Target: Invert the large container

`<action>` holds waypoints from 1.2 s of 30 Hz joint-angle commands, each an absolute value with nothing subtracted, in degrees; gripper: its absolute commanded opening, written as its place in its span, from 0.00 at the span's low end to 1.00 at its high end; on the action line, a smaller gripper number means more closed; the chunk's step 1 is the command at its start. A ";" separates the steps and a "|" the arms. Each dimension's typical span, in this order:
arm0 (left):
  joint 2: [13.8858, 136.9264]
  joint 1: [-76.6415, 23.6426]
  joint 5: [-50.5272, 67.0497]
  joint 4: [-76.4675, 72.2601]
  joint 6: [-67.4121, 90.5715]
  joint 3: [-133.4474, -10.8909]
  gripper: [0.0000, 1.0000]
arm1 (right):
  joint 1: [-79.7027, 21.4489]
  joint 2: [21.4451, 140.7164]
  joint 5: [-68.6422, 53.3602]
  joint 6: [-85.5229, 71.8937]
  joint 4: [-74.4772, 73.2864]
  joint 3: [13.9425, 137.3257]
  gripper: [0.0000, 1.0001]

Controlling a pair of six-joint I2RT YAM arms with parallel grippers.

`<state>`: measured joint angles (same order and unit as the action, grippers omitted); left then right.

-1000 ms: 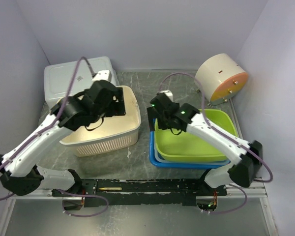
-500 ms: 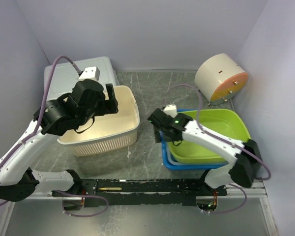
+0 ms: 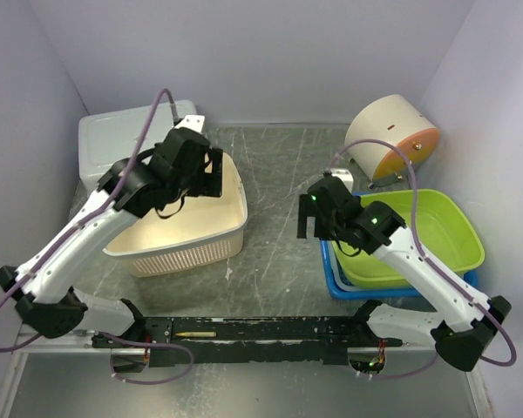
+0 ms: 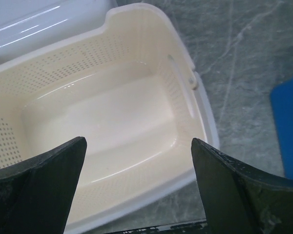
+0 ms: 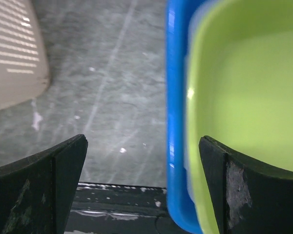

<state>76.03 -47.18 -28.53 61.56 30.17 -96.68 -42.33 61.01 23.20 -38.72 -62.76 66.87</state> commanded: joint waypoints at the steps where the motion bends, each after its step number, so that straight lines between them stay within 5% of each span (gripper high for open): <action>1: 81.19 -40.89 -24.85 63.18 24.07 -99.61 0.99 | -43.08 65.20 17.25 -34.04 -54.85 71.98 1.00; 14: 93.88 -33.38 -15.65 57.10 27.55 -106.20 0.96 | -43.93 63.93 14.63 -32.39 -47.89 71.35 1.00; 26: 104.13 -42.64 -14.65 51.50 38.56 -103.19 0.90 | -43.95 55.58 19.15 -36.18 -52.13 67.81 1.00; 30: 106.15 -45.77 -14.63 50.55 39.50 -104.25 0.70 | -43.95 54.83 19.40 -36.57 -53.23 67.64 1.00; 36: 106.14 -50.46 -13.50 49.92 41.93 -105.74 0.23 | -43.95 53.86 20.01 -36.31 -53.53 68.45 1.00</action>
<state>106.83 -47.57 -15.44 53.04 39.09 -103.46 -43.75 55.18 18.48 -35.99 -52.71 68.14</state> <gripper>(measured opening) 0.365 0.999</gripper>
